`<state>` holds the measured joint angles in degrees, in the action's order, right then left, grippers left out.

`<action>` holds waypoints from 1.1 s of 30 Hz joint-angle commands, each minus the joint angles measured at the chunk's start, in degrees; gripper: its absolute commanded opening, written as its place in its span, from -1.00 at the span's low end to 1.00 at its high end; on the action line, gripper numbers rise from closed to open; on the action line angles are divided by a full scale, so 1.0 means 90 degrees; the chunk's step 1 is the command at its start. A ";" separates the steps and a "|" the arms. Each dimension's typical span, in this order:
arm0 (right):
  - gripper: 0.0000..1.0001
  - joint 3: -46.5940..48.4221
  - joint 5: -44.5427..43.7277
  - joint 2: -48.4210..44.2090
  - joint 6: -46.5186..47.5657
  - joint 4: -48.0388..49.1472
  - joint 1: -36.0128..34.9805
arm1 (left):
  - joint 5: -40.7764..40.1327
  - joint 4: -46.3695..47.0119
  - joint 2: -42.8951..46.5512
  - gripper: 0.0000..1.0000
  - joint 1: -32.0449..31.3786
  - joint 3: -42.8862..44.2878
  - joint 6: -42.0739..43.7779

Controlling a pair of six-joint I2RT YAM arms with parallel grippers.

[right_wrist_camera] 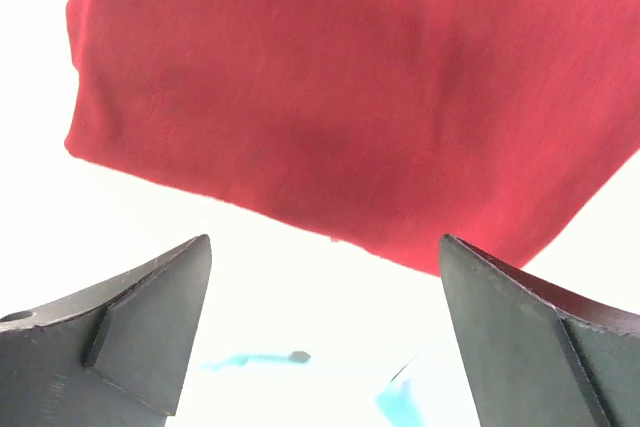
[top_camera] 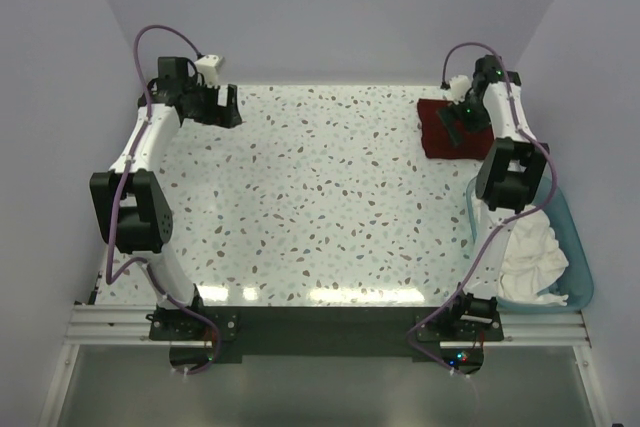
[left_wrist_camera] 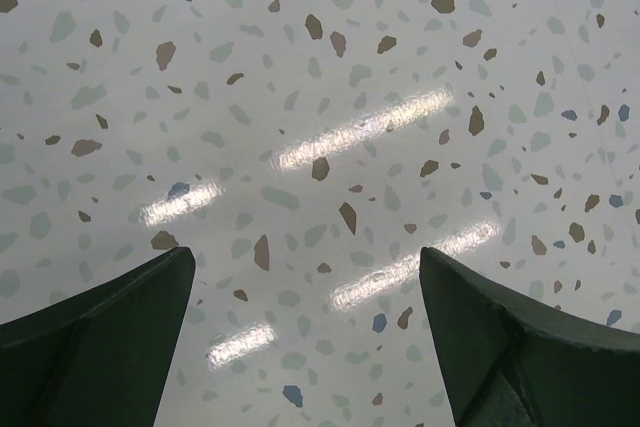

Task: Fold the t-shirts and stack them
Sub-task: Neatly place the folded tshirt to the corner

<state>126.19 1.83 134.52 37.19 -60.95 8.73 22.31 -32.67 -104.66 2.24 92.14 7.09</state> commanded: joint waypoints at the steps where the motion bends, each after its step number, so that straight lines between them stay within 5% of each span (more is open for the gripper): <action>1: 0.97 -0.0485 -0.0183 -0.0659 -0.0665 -0.0181 -0.0013 | 0.0119 0.0114 0.0301 1.00 0.0034 0.0007 -0.0036; 10: 0.97 -0.1002 -0.0388 -0.0571 -0.1544 -0.0709 0.0094 | 0.0129 0.0211 0.0457 1.00 0.0034 -0.0198 -0.0134; 33: 0.97 -0.1834 -0.0213 -0.0005 -0.1730 0.1645 0.0241 | 0.0129 0.0241 0.0409 1.00 0.0034 -0.0189 -0.0114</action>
<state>109.14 0.51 132.00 21.67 -55.44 10.63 22.55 -32.12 -102.24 2.24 90.08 6.48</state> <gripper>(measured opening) 0.986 0.997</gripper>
